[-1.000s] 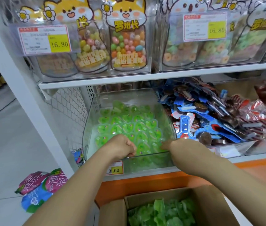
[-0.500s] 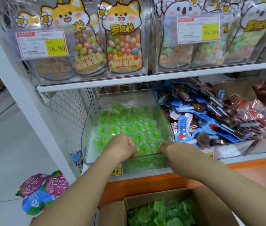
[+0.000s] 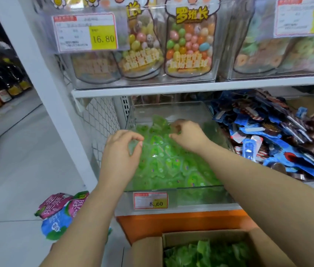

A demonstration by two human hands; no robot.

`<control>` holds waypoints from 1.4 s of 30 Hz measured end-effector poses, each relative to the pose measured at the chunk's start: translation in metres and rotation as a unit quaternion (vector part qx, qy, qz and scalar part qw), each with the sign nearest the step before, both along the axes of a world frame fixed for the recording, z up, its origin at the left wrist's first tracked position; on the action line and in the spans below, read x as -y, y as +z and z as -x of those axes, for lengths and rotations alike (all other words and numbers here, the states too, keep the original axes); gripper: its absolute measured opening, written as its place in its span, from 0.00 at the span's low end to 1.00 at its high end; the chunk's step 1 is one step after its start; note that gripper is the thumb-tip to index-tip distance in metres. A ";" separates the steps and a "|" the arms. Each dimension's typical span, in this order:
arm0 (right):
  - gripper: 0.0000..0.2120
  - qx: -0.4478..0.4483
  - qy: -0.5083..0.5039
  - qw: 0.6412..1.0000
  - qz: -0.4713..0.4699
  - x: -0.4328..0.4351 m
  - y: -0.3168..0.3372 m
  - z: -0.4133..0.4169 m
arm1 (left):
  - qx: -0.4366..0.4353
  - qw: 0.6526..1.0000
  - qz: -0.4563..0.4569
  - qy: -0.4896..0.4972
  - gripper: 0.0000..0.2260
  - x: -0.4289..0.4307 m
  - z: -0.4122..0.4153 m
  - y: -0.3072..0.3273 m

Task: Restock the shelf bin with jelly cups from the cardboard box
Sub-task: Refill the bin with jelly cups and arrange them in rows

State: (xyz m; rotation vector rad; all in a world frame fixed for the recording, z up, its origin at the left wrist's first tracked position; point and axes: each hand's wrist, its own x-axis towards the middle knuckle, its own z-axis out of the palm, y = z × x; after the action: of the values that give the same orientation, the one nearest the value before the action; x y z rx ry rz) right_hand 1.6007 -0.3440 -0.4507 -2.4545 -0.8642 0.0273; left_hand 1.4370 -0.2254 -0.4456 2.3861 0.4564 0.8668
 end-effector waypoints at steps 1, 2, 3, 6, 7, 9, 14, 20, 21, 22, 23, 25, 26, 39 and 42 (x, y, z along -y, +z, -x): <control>0.19 0.007 0.000 1.000 0.017 -0.012 -0.005 -0.008 | -0.003 1.000 0.011 0.003 0.04 -0.005 -0.001 -0.003; 0.23 0.011 -0.001 0.999 0.030 -0.022 -0.009 -0.016 | -0.007 1.000 0.022 0.004 0.04 -0.008 -0.002 -0.005; 0.26 0.019 0.000 0.999 0.040 -0.033 -0.013 -0.023 | -0.009 0.999 0.032 0.006 0.04 -0.011 -0.003 -0.006; 0.31 0.023 -0.005 0.999 0.044 -0.058 -0.023 -0.041 | -0.002 0.998 0.055 0.006 0.05 -0.016 -0.006 -0.009; 0.29 0.030 -0.006 0.998 0.047 -0.065 -0.026 -0.045 | 0.000 0.998 0.064 0.004 0.05 -0.017 -0.007 -0.010; 0.22 0.046 -0.013 0.998 0.041 -0.077 -0.029 -0.052 | 0.000 0.997 0.072 0.002 0.06 -0.020 -0.008 -0.010; 0.20 0.081 -0.042 0.996 0.004 -0.082 -0.032 -0.052 | -0.003 0.998 0.063 0.001 0.05 -0.028 -0.008 -0.011; 0.20 0.146 0.057 0.981 -0.116 -0.024 -0.007 0.000 | 0.035 0.999 -0.005 -0.004 0.06 -0.010 0.000 -0.004; 0.20 0.151 0.077 0.977 -0.128 -0.009 -0.001 0.010 | 0.048 0.999 -0.001 -0.016 0.06 -0.003 0.003 0.000; 0.20 0.156 0.101 0.973 -0.139 0.006 0.005 0.020 | 0.060 0.998 0.018 -0.027 0.06 0.005 0.005 0.005; 0.19 0.161 0.128 0.968 -0.147 0.020 0.009 0.028 | 0.065 0.996 0.051 -0.034 0.06 0.011 0.007 0.009; 0.17 0.182 0.169 0.957 -0.147 0.046 0.012 0.044 | 0.040 0.988 0.144 -0.048 0.06 0.025 0.009 0.019; 0.16 0.201 0.176 0.954 -0.137 0.057 0.011 0.051 | 0.005 0.977 0.206 -0.061 0.05 0.031 0.010 0.022; 0.15 0.194 0.197 0.940 -0.198 0.083 0.014 0.092 | 0.000 0.769 0.612 -0.183 0.10 0.063 0.023 0.022; 0.12 0.079 0.151 0.952 -0.254 0.082 0.023 0.095 | -0.003 0.782 0.605 -0.152 0.05 0.057 0.018 0.025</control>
State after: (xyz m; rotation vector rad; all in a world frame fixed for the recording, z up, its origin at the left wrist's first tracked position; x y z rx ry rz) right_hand 1.5055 -0.4261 -0.4279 -1.8492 -1.1466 -0.2534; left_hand 1.4194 -0.2819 -0.4206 1.1863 0.4143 0.2246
